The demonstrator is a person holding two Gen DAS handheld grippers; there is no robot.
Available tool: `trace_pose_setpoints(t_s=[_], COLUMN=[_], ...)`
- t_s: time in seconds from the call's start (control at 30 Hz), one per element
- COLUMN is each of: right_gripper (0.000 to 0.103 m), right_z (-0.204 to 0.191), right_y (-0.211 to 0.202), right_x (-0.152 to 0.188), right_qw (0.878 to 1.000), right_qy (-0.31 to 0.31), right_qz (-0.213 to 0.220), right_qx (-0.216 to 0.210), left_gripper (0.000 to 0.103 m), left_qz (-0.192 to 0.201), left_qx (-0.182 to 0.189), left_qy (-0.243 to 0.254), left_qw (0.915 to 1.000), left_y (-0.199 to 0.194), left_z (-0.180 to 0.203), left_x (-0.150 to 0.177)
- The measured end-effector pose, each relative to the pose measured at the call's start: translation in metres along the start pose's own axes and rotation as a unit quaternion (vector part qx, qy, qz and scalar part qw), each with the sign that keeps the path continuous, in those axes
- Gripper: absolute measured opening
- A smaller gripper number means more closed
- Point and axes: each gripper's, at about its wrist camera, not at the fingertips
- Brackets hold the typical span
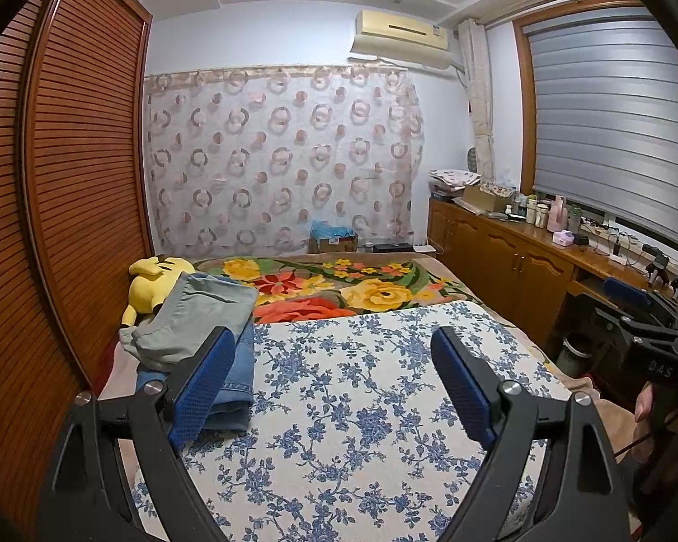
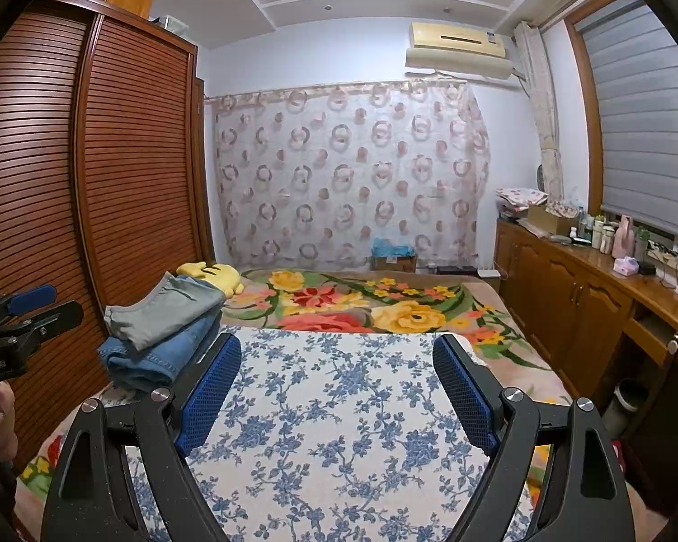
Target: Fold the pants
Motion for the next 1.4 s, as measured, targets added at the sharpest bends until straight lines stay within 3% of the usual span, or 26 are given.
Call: trace_pose_setpoints(t_s=[1.4], right_gripper=[0.088], right_z=[0.0022], right_y=[0.0009], right_x=[-0.0009], right_qw=[1.000], right_qy=[-0.001], right_qz=[-0.002], right_qx=[-0.003], left_gripper=[0.089], left_qz=[0.001], left_qx=[-0.003], left_qy=[0.001], left_qw=[1.0000], left_y=[0.0014], left_z=[-0.0032], left_x=[0.0033])
Point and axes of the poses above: each gripper's, at about its wrist camera, not at the fingertips, and y roughly the way its jaws point, z to its right, x to its underside, and after that the axes turned 1 degree about -x, right-handed
